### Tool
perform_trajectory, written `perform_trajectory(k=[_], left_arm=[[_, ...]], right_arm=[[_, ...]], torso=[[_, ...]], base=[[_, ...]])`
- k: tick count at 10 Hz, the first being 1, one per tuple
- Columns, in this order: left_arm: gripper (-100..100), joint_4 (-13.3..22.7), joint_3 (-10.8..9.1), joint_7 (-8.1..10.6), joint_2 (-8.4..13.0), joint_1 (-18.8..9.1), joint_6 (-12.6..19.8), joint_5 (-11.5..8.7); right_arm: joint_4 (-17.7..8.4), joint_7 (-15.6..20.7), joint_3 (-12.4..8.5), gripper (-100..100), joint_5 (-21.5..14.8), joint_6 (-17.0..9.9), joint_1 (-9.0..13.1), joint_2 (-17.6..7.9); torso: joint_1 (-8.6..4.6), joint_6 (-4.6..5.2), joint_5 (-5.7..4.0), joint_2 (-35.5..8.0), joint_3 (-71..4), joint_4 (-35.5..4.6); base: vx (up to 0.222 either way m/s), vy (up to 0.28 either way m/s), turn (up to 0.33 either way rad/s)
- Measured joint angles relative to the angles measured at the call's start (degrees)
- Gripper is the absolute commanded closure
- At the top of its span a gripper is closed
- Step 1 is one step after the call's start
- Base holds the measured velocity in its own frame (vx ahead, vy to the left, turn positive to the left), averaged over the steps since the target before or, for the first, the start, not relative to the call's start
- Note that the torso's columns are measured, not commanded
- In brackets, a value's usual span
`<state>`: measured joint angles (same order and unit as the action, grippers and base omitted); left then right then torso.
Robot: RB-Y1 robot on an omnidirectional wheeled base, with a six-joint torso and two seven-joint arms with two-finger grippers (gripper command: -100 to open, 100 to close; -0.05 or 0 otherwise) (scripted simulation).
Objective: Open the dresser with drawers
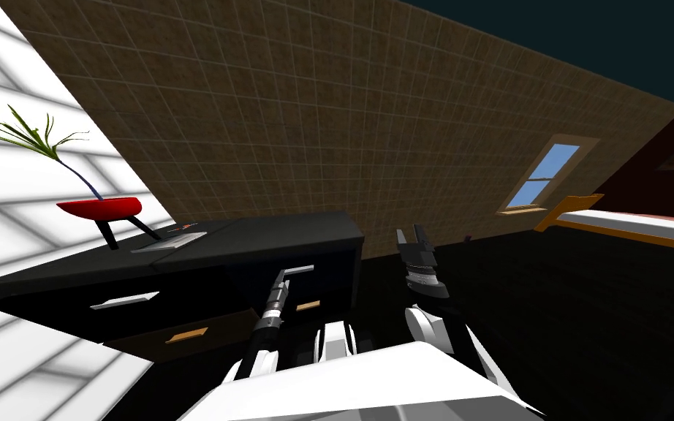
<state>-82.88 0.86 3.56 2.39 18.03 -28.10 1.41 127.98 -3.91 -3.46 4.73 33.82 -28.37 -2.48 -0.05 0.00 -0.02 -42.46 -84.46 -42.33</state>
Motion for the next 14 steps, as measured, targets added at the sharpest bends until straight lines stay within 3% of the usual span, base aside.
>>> perform_trajectory(k=[1,2,13,14], left_arm=[[-100,-0.6,-0.08,0.02,0.0,-0.1,0.6,0.0],[100,-0.7,-0.09,0.03,0.0,-0.1,0.8,0.0],[100,-4.7,1.56,0.84,0.7,3.8,1.0,0.3],[-100,-4.5,1.69,0.87,0.6,4.0,1.0,0.3]], right_arm=[[0.0,0.0,0.0,0,0.0,0.0,0.0,0.0],[0.0,0.0,0.0,0,0.0,0.0,0.0,0.0],[0.0,0.0,0.0,0,0.0,0.0,0.0,0.0],[0.0,0.0,0.0,0,0.0,0.0,0.0,0.0]], torso=[[0.04,0.00,0.01,0.3,-0.2,0.1],[0.05,-0.01,0.02,0.3,-0.2,0.1],[0.19,-0.09,0.03,0.0,0.0,0.0],[0.16,-0.08,-0.03,0.4,-0.2,0.0]], base=[[0.044,0.003,-0.005],[0.000,0.000,0.000],[-0.158,-0.009,0.010],[-0.026,-0.006,-0.010]])
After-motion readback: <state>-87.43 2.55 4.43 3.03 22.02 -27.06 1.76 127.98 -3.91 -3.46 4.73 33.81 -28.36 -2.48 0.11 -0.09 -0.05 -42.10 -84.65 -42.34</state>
